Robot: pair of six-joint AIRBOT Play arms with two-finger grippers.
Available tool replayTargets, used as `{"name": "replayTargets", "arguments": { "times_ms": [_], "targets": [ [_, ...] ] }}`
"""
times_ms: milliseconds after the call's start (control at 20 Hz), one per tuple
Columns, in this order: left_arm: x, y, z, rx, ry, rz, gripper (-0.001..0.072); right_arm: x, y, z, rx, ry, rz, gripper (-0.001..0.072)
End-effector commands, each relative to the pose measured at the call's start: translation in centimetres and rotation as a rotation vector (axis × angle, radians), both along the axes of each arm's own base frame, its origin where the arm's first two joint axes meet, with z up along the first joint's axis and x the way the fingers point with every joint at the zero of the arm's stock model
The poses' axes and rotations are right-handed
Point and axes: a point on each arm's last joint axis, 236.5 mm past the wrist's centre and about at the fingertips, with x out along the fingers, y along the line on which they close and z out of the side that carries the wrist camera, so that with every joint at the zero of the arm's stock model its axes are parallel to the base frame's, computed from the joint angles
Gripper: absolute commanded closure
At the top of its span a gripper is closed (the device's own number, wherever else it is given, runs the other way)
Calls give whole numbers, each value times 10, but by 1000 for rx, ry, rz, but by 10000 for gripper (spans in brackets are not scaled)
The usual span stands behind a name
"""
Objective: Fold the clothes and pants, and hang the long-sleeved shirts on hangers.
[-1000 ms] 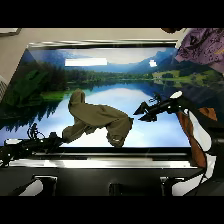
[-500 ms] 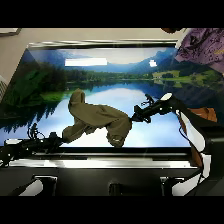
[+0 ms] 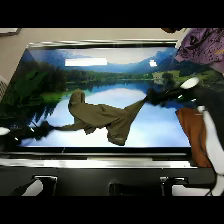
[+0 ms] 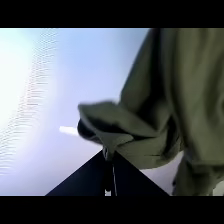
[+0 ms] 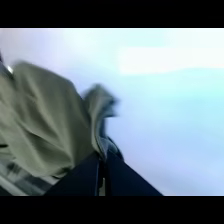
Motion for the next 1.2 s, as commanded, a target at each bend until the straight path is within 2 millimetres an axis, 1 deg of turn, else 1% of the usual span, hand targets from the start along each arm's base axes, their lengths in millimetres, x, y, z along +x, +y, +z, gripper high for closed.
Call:
{"name": "replayTargets", "arguments": {
  "times_ms": [0, 50, 100, 150, 200, 250, 300, 350, 400, 450, 500, 550, 600, 650, 700, 750, 800, 850, 900, 1000, 1050, 1100, 1150],
  "targets": [
    [57, 25, 137, 123, -301, 10, 696, 18, -64, 160, -125, -383, -162, 686],
    [66, 32, 185, 185, -398, 11, 696, 13, -82, 214, -175, -509, -209, 686],
    [68, 39, 237, 261, -495, 22, 696, -1, -99, 270, -235, -636, -266, 686],
    [65, 45, 284, 340, -583, 43, 696, -21, -116, 322, -302, -750, -329, 686],
    [56, 53, 331, 436, -667, 79, 696, -45, -130, 365, -375, -849, -390, 685],
    [41, 61, 374, 526, -733, 132, 696, -73, -145, 404, -455, -939, -455, 685],
    [23, 68, 409, 596, -785, 193, 695, -106, -157, 440, -541, -1027, -528, 685],
    [2, 73, 441, 660, -834, 259, 695, -138, -168, 469, -612, -1098, -603, 685],
    [-18, 77, 465, 707, -874, 314, 695, -171, -174, 493, -655, -1168, -677, 685],
    [-40, 79, 484, 747, -906, 371, 695, -199, -179, 508, -683, -1214, -737, 685],
    [-57, 83, 494, 771, -920, 421, 694, -223, -182, 519, -704, -1244, -788, 685],
    [-73, 86, 499, 791, -924, 466, 694, -240, -186, 524, -716, -1257, -830, 685],
    [-84, 88, 501, 804, -924, 497, 694, -251, -189, 528, -728, -1264, -860, 685],
    [-92, 89, 503, 813, -923, 518, 694, -253, -190, 528, -735, -1265, -865, 685],
    [-94, 90, 503, 820, -921, 520, 694, -248, -192, 525, -734, -1252, -861, 685],
    [-91, 91, 499, 817, -907, 516, 694, -236, -193, 516, -709, -1217, -853, 685],
    [-83, 93, 490, 805, -884, 505, 694, -218, -192, 504, -663, -1167, -842, 685],
    [-72, 92, 475, 773, -849, 481, 693, -195, -188, 486, -611, -1098, -808, 685],
    [-58, 89, 455, 730, -804, 446, 692, -169, -181, 463, -544, -1016, -763, 685],
    [-25, 76, 398, 624, -697, 326, 692, -112, -159, 402, -413, -806, -624, 684],
    [-9, 70, 362, 558, -628, 273, 692, -84, -147, 364, -350, -680, -546, 684],
    [5, 68, 322, 506, -551, 229, 692, -60, -138, 324, -324, -559, -477, 684],
    [16, 66, 275, 458, -456, 194, 692, -37, -128, 278, -320, -429, -399, 684]
  ]
}}
